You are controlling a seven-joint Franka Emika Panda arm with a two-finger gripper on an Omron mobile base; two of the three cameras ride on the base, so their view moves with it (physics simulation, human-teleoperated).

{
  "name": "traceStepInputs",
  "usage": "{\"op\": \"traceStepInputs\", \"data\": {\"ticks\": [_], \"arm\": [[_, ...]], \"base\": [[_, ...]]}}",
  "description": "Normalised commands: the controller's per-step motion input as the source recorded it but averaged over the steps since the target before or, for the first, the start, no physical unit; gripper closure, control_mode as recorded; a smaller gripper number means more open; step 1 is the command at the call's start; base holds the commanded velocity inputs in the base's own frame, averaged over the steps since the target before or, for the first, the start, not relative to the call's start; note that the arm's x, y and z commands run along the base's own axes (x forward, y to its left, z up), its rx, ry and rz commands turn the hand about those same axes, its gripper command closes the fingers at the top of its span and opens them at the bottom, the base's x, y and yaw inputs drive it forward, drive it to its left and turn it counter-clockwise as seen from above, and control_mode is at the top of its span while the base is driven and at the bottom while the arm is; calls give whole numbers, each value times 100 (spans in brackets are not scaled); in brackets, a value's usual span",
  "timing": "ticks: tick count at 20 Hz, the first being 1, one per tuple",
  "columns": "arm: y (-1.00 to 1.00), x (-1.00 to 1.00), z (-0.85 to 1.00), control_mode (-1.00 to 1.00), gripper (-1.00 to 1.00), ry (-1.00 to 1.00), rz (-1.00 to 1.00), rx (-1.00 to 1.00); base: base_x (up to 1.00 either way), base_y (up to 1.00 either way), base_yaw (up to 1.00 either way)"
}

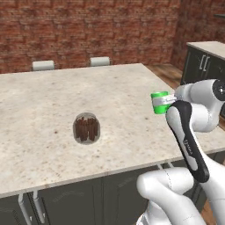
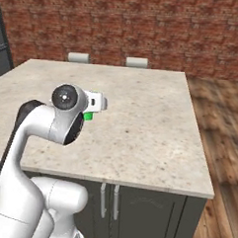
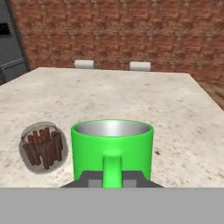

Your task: Open the cabinet directly in front. Then move the liquor and the mug to the dining counter with the jar on it.

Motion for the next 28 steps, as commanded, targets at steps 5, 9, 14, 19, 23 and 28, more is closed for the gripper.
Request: {"op": "traceStepInputs", "data": {"ticks": [5, 9, 14, 19, 23, 28], "arm": [[0, 0, -100, -100, 100, 23, 42, -15], [0, -2, -93, -100, 100, 11, 36, -10], [0, 0, -65, -100, 100, -2, 32, 4], [11, 6, -39, -100, 100, -15, 15, 23], [41, 42, -14, -100, 100, -1, 5, 33], [34, 53, -18, -100, 100, 0, 4, 38]], "base": [[0, 0, 0], [0, 0, 0], [0, 0, 0], [0, 0, 0], [0, 0, 0], [0, 0, 0]]}}
